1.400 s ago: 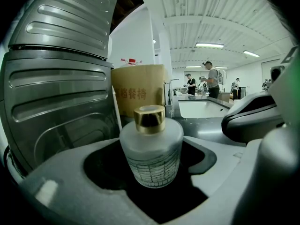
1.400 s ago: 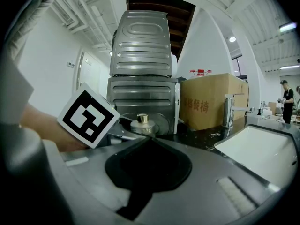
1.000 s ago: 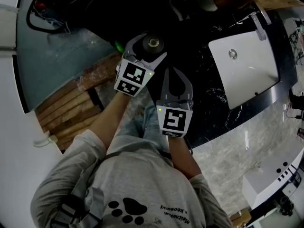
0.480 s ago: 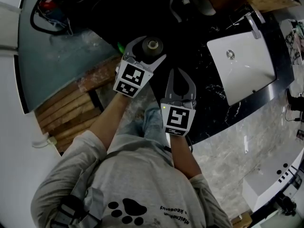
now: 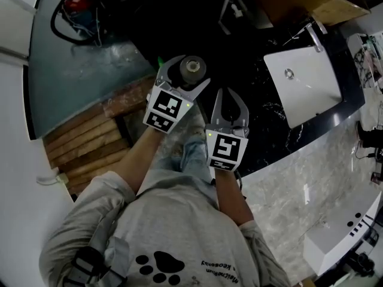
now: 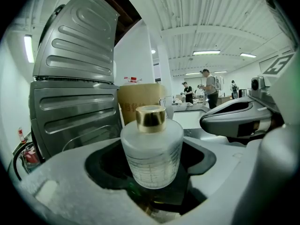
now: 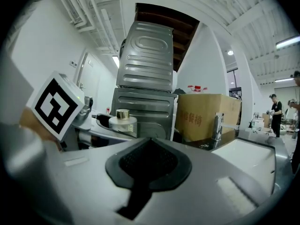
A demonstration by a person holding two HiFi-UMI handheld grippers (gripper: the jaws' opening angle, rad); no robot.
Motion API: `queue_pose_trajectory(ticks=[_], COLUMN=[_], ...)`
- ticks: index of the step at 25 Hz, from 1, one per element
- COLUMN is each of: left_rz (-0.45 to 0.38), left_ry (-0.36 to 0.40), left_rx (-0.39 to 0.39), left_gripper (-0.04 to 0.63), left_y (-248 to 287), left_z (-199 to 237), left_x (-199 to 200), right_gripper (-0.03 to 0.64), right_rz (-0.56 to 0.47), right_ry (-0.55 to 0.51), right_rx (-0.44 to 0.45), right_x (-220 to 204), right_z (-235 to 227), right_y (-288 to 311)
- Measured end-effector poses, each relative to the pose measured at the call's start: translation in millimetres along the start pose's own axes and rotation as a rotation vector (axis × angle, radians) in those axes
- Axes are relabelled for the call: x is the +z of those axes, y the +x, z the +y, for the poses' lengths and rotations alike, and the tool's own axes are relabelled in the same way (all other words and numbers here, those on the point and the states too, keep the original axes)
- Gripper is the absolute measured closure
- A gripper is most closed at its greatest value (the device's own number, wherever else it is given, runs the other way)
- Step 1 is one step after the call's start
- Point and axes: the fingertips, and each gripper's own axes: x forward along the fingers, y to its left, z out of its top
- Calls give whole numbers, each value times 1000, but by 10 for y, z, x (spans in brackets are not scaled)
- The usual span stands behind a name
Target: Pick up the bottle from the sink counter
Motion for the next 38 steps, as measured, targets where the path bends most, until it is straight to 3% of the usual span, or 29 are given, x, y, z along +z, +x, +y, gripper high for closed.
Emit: queue_pose_trajectory(ticks=[16,28,38], left_rz=[-36,-76,-81], left_ry=[-4,3,-46], left_rx=[-24,-47,32], left_gripper=[258,258,258], left_y=[-1262,-1806,-1985], left_z=[-448,-721,-815], left_x=[123,166,268], right_gripper=[615,615,615], right_rz=[-68,-95,-121], right_ry=[-13,-24,-24], right_rx=[-35,-29,16], right_x=[293,462,579], right_z=[578,763,733], right_y=[-852,-1294,-1516])
